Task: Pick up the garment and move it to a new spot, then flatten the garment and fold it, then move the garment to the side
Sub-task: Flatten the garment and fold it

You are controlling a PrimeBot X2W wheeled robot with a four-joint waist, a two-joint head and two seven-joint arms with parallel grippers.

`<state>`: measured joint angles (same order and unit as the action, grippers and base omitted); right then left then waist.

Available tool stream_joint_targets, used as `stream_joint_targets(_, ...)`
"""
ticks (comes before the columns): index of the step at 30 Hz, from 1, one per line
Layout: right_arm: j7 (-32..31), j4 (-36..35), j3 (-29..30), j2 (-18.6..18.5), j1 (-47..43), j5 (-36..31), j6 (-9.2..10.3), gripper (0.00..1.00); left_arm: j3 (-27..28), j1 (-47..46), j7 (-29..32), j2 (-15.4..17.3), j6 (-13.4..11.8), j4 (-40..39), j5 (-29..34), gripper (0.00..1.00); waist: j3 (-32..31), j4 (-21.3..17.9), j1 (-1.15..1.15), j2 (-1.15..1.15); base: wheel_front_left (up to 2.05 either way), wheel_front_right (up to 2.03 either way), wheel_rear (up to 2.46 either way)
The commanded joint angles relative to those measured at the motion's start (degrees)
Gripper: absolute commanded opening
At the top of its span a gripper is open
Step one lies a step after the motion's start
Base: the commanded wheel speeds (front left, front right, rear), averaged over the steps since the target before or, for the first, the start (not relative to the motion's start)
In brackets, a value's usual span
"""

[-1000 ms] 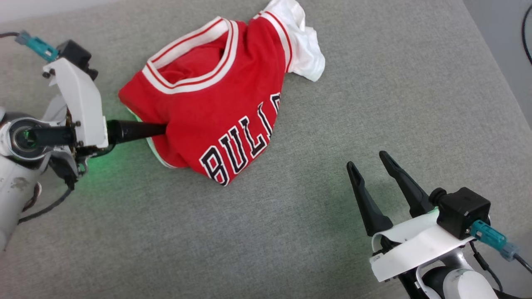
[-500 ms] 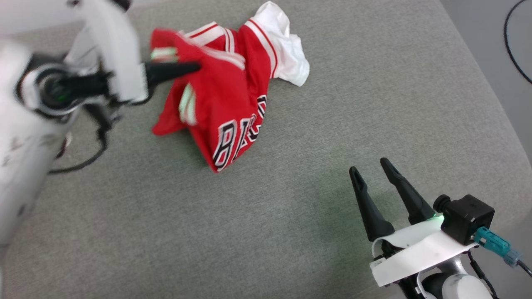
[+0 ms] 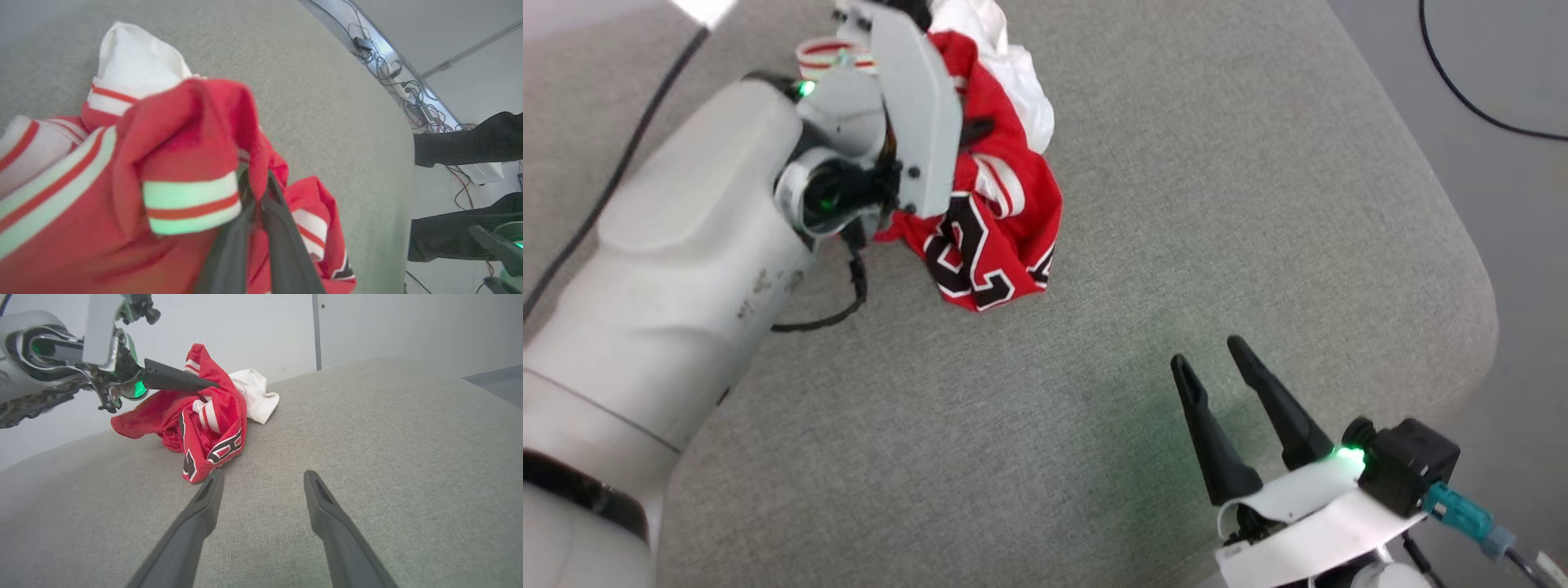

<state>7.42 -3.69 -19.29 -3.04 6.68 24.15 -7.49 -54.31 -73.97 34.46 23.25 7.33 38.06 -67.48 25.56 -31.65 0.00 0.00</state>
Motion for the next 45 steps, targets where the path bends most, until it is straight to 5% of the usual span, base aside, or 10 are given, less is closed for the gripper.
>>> stream_joint_targets(1,0.56,0.22,-0.32,0.18,-0.64,0.19,0.00,1.00,-0.33,0.78,-0.86,0.50,0.18,1.17,0.40,0.00,1.90,-1.16,0.00,0.00,0.00,0.00,0.00)
stream_joint_targets(3,1.29,0.40,-0.61,0.18,-0.85,0.44,0.00,1.00,-1.59,1.02,-3.09,0.66,0.17,2.84,1.98,0.00,2.26,-1.27,0.00,0.00,0.00,0.00,0.00)
stream_joint_targets(5,1.57,0.85,-0.82,0.16,-0.81,0.51,0.00,1.00,-2.34,1.41,-4.22,0.57,0.18,3.22,1.36,0.38,2.25,-1.31,0.00,0.00,0.00,0.00,0.00)
stream_joint_targets(7,1.08,1.30,-1.13,0.16,0.12,0.39,0.00,1.00,-2.64,1.35,-4.72,1.26,0.19,2.62,0.16,1.00,1.62,-1.27,0.00,0.00,0.00,0.00,0.00)
stream_joint_targets(22,-4.37,0.28,1.95,0.12,2.74,-3.03,0.00,1.00,-6.65,-2.71,4.00,5.19,0.20,-13.14,-9.70,1.00,-4.12,7.77,0.00,0.00,0.00,0.00,0.00)
stream_joint_targets(45,-0.24,1.51,-2.08,0.15,1.93,0.48,0.00,1.00,-9.67,-5.97,2.86,7.10,0.21,-4.24,-9.38,1.00,0.36,0.42,0.00,0.00,0.00,0.00,0.00)
